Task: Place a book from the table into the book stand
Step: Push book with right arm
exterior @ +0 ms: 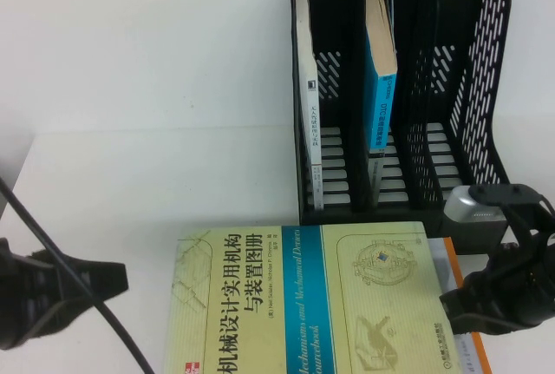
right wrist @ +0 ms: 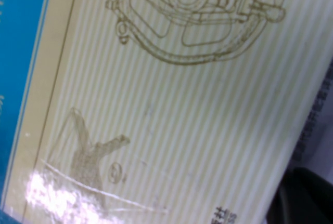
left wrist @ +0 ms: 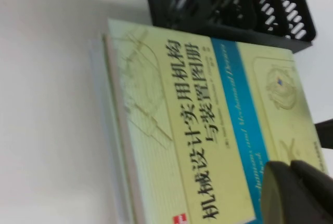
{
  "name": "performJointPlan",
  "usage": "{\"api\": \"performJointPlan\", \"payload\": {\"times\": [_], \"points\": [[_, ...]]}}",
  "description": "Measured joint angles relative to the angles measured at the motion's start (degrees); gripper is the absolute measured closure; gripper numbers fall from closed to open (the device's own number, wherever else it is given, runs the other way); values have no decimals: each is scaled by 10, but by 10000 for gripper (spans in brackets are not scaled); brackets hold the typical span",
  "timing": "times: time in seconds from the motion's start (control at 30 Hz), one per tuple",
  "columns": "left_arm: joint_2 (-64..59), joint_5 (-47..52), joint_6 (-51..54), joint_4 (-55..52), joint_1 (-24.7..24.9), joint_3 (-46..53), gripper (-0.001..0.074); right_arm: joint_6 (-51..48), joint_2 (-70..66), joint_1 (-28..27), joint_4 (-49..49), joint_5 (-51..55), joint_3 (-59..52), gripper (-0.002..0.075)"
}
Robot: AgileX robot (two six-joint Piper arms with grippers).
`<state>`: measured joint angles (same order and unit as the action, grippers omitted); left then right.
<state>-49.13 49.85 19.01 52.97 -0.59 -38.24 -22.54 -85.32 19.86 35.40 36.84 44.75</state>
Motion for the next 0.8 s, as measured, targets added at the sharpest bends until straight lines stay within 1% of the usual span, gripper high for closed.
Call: {"api": "performJointPlan", "payload": {"times": [0.17,0.27,0.37,0.5,0.8], "points": [[-1,12,-50,-69,0,-51,738,-7,-2,0,20,-5,0,729],[-1,27,-75,-77,0,-75,738,-24,-5,0,40,-8,0,729],[-1,54,-86,-63,0,-82,738,-38,-7,0,62,-10,0,729],[-1,73,-81,-49,0,-84,738,-51,-8,0,85,-12,-1,729],[-1,113,-14,-18,0,-85,738,-58,-8,4,102,-17,-1,729]]}}
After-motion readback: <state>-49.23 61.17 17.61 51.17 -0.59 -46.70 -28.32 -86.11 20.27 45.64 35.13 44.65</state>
